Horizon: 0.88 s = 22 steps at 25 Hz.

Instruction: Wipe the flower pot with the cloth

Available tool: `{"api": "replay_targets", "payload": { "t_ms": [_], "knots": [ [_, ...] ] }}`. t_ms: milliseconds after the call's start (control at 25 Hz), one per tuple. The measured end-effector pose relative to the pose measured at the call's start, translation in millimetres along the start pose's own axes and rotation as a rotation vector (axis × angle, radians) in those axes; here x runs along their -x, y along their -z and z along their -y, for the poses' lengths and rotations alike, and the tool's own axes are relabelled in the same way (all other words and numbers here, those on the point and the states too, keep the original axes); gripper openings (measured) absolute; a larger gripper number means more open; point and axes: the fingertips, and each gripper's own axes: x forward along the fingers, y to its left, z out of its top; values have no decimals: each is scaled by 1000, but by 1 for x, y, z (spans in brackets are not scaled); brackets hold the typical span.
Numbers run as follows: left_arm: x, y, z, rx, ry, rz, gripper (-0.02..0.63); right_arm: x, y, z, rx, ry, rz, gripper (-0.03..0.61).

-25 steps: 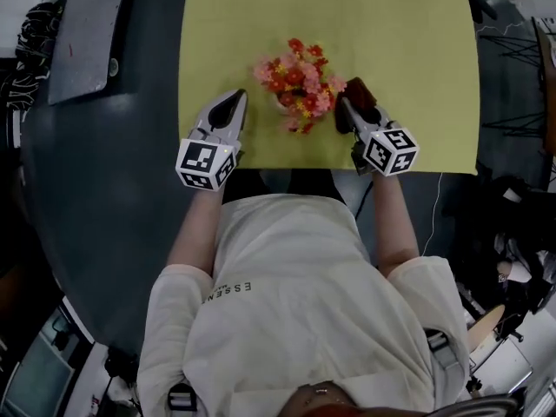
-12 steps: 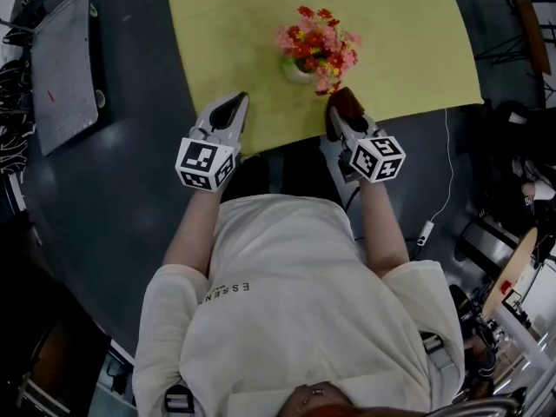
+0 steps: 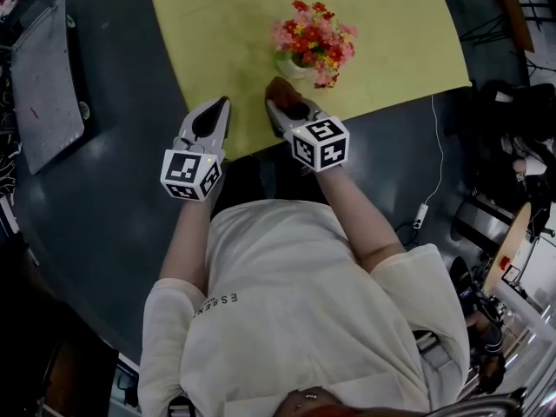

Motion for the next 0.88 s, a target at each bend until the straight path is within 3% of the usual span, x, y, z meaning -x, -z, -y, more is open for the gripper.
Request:
{"api": "replay_targets", "payload": {
  "t_ms": [280, 480, 880],
  "knots": [
    [25, 14, -22, 47, -64, -2, 14, -52, -38, 25, -164, 211, 75, 57],
    [33, 28, -30, 68, -88, -23, 14, -62, -49, 43, -218, 323, 126, 57],
    [30, 26, -32, 69, -85, -13, 14, -44, -30, 52, -326, 344, 112, 57]
  ]
}}
